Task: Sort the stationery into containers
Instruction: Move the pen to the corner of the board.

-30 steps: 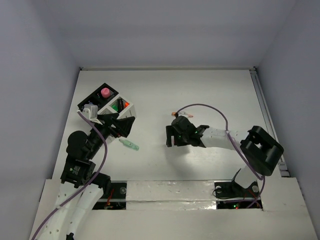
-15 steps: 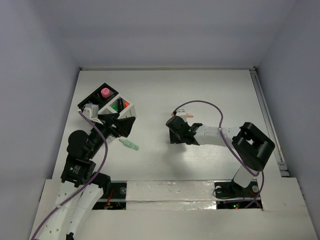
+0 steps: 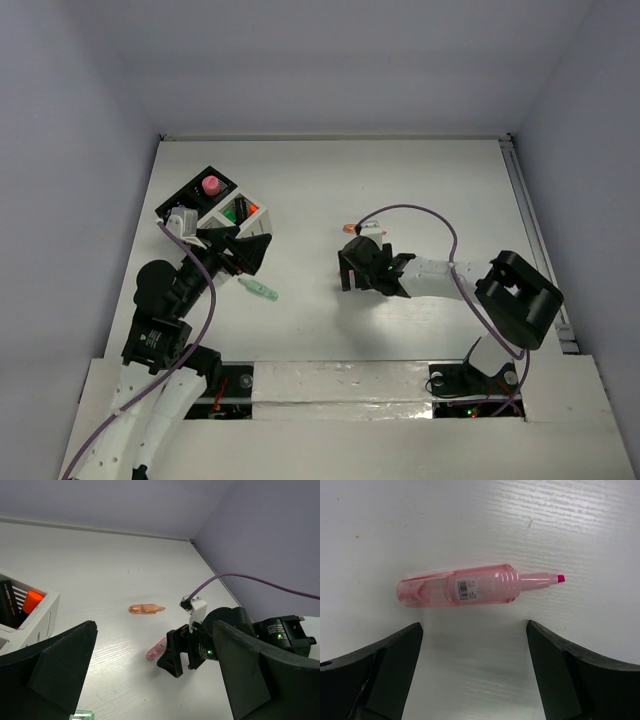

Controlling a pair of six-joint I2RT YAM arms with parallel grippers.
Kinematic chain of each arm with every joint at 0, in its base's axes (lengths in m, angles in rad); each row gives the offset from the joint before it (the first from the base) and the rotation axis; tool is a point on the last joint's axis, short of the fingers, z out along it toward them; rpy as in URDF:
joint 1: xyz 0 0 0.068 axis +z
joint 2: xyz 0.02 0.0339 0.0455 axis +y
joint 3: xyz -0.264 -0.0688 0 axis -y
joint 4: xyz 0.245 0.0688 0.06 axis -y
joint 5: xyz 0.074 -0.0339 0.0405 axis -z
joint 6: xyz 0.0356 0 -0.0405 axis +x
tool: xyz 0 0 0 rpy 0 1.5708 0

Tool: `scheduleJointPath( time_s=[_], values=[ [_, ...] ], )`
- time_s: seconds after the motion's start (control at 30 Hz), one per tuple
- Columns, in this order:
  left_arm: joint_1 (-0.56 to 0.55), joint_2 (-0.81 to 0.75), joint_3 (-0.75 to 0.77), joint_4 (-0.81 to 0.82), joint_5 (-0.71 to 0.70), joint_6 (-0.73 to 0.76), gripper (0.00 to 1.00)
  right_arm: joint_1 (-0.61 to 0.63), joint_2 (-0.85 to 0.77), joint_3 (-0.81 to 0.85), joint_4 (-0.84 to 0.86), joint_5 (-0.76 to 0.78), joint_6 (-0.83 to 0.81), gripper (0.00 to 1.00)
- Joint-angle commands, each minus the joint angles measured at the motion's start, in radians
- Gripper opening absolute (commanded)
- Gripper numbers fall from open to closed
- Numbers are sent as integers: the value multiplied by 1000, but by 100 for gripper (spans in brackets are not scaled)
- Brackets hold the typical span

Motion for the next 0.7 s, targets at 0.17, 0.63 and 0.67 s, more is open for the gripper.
scheduleJointPath(
  time_s=[0.17, 0.63, 0.67],
  values=[
    [5, 0, 12, 55, 8, 5, 99, -40, 125, 61, 116, -30, -123, 91],
    [14, -3, 9, 57, 14, 3, 99, -49, 182, 187, 239, -178, -350, 100],
    [14, -3, 11, 57, 14, 3, 99, -49, 182, 187, 247, -208, -356, 100]
  ],
)
